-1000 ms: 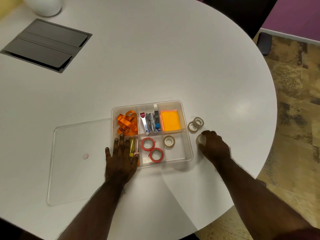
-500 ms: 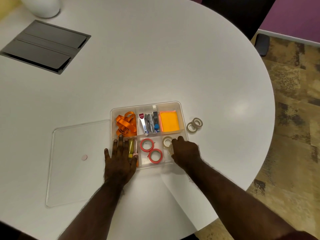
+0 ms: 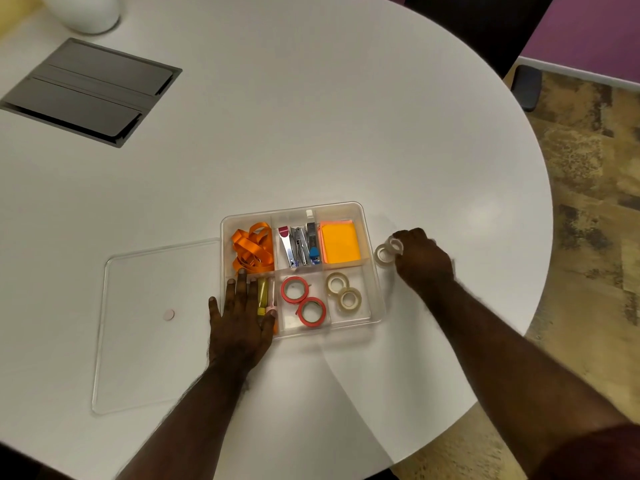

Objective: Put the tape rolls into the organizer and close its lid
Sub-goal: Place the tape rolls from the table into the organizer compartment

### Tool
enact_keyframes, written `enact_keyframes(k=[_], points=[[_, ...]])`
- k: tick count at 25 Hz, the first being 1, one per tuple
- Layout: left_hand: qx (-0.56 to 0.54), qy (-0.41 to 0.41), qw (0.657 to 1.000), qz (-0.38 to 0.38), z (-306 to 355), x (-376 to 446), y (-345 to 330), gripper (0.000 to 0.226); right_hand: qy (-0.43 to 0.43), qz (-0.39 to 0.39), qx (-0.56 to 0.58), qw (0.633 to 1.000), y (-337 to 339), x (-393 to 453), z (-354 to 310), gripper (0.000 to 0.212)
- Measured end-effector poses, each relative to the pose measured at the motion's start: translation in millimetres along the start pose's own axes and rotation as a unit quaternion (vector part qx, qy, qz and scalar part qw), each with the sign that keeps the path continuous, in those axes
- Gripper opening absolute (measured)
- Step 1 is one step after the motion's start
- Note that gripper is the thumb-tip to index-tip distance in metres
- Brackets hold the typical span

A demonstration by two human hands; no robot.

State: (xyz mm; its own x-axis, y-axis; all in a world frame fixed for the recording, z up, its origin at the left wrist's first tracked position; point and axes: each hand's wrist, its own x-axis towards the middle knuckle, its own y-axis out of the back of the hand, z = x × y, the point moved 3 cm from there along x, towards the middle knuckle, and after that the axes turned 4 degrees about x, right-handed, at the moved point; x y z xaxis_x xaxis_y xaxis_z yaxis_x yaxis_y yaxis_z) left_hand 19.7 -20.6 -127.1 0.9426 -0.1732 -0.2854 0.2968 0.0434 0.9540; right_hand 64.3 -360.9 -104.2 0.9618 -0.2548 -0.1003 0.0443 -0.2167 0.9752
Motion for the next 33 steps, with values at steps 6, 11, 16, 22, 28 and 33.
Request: enact_keyframes(k=[6, 11, 16, 22, 28, 33], points=[[0.005, 0.005, 1.000, 0.007, -2, 1, -4, 0.084, 0.010, -0.210, 0.024, 0.977, -30, 25, 22, 0.059], [0.000, 0.000, 1.000, 0.015, -3, 1, -5, 0.079, 0.018, -0.117, 0.002, 0.993, -25, 18, 16, 0.040], [-0.010, -0.004, 1.000, 0.020, -3, 0, -5, 0.080, 0.016, -0.086, 0.136, 0.987, 0, 14, 2, 0.056], [-0.002, -0.007, 1.000, 0.020, -3, 0, -7, 0.075, 0.146, -0.160, 0.038, 0.975, 5, -47, -70, 0.061], [0.017, -0.016, 0.999, 0.025, -4, -2, -8, 0.070, 0.081, -0.195, -0.062, 0.976, -23, -69, -97, 0.070], [-0.001, -0.015, 0.999, 0.032, -4, -2, -6, 0.071, 0.103, -0.179, -0.037, 0.978, -13, -54, -86, 0.060]])
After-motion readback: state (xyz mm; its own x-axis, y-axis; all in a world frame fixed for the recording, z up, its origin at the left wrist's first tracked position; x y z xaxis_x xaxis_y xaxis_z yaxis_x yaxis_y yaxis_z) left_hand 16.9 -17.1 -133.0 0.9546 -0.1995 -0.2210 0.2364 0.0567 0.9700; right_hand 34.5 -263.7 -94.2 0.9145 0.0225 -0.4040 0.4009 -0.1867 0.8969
